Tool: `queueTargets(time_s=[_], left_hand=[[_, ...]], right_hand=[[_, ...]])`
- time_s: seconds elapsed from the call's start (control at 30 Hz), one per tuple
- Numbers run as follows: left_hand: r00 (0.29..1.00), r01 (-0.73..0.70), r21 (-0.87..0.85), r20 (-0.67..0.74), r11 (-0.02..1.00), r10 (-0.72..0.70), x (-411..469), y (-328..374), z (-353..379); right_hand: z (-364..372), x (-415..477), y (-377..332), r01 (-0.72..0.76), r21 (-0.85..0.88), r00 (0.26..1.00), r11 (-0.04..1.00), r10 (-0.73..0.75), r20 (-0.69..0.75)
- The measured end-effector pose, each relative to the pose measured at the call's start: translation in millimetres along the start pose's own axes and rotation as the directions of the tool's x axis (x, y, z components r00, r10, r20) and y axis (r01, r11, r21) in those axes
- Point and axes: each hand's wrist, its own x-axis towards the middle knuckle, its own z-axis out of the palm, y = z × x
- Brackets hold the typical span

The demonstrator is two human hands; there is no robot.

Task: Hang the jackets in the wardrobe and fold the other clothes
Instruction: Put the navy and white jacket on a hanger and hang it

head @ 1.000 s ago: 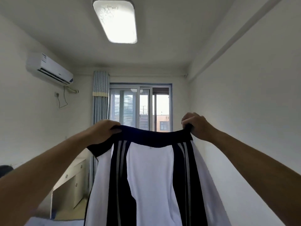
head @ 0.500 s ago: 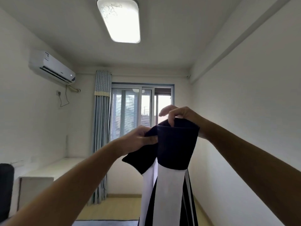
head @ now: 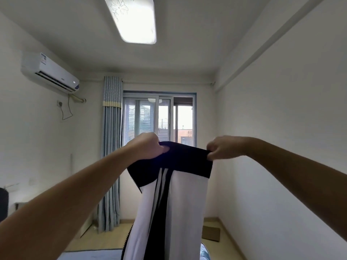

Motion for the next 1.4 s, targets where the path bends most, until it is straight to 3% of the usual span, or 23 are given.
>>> queueTargets(time_s=[0.07, 0.13, 0.23, 0.3, 0.37, 0.43, 0.57, 0.67, 0.73, 0.8, 0.83, 0.9, 0.93, 1.0, 1.07, 1.13, 1.17, 1.23, 1.3, 1.4], left_hand=[[0.996, 0.088, -0.071, 0.017, 0.994, -0.087, 3.5, 8.6, -0.3], [0.984, 0.176, -0.188, 0.064, 0.966, -0.167, 6.7, 13.5, -4.0], [0.962, 0.264, -0.3, 0.15, 0.917, -0.227, 4.6, 16.3, -12.0], [0.946, 0.314, -0.404, 0.214, 0.859, -0.245, 0.4, 17.7, -14.5], [0.936, 0.341, -0.476, 0.248, 0.811, -0.248, -1.8, 19.0, -12.9], [0.938, 0.342, -0.51, 0.229, 0.789, -0.259, -1.7, 18.6, -8.4], [0.968, 0.25, -0.56, 0.156, 0.79, -0.196, 6.1, 1.6, -15.6], [0.988, 0.147, -0.385, 0.095, 0.911, -0.12, 10.0, -30.6, -31.6], [0.993, 0.085, -0.002, -0.079, 0.996, -0.085, 5.3, -57.2, -36.7], [0.978, 0.13, 0.423, -0.206, 0.897, -0.044, -4.4, -81.2, -33.0], [0.967, 0.191, 0.529, -0.247, 0.827, -0.066, -8.4, -92.1, -30.5], [0.951, 0.297, 0.556, -0.249, 0.776, -0.185, -16.2, -104.9, -26.8], [0.936, 0.351, 0.456, -0.195, 0.818, -0.294, -18.0, -109.5, -25.0], [0.891, 0.453, -0.033, -0.005, 0.891, -0.454, -20.5, -114.5, -22.3], [0.87, 0.482, -0.574, 0.221, 0.662, -0.441, -33.3, -108.4, -21.0], [0.921, 0.333, -0.873, 0.219, 0.357, -0.322, -47.3, -100.9, -18.5], [0.947, 0.24, -0.943, 0.176, 0.229, -0.267, -53.6, -95.8, -17.8], [0.978, 0.092, -0.992, 0.074, 0.089, -0.193, -61.0, -83.9, -19.5], [0.991, 0.005, -1.0, 0.003, 0.019, -0.134, -61.2, -71.5, -24.8], [0.994, -0.031, -0.998, -0.024, -0.057, -0.105, -47.3, -59.6, -29.1]], right_hand=[[9.8, 6.5, -9.9, 0.041, 0.115, 0.948, 0.993, -0.002, -0.318], [23.7, 9.2, -29.1, 0.153, 0.297, 0.904, 0.942, -0.013, -0.427], [38.6, 7.8, -62.4, 0.157, 0.55, 0.984, 0.82, -0.085, -0.154], [44.3, 8.0, -79.2, 0.143, 0.639, 0.985, 0.756, -0.173, -0.016], [51.5, 11.9, -93.2, 0.181, 0.633, 0.979, 0.753, -0.201, -0.04], [62.0, 19.4, -102.3, 0.178, 0.623, 0.984, 0.762, -0.118, -0.137], [69.6, 31.5, -95.4, 0.158, 0.644, 0.983, 0.749, -0.057, -0.175], [55.7, 41.1, -67.6, 0.086, 0.712, 0.964, 0.697, 0.122, -0.236], [47.5, 48.1, -40.4, 0.01, 0.731, 0.92, 0.682, 0.28, -0.275], [48.3, 48.0, -15.8, -0.119, 0.64, 0.9, 0.759, 0.355, -0.253], [52.1, 46.0, -5.5, -0.166, 0.584, 0.896, 0.795, 0.369, -0.248], [60.9, 40.6, 8.3, -0.196, 0.537, 0.882, 0.821, 0.387, -0.27], [64.8, 37.9, 11.8, -0.185, 0.553, 0.872, 0.812, 0.395, -0.288], [71.0, 31.2, 12.2, -0.127, 0.646, 0.846, 0.753, 0.422, -0.325], [78.5, 23.4, 7.6, -0.01, 0.793, 0.81, 0.61, 0.47, -0.351], [81.2, 12.1, 1.2, 0.158, 0.923, 0.796, 0.351, 0.507, -0.33], [78.2, 6.1, -1.3, 0.241, 0.946, 0.803, 0.218, 0.502, -0.32], [64.0, -4.7, -4.4, 0.358, 0.933, 0.819, 0.033, 0.468, -0.331], [44.2, -10.8, -5.9, 0.421, 0.907, 0.816, -0.02, 0.445, -0.369], [23.1, -5.4, -6.1, 0.45, 0.893, 0.807, 0.005, 0.426, -0.409]])
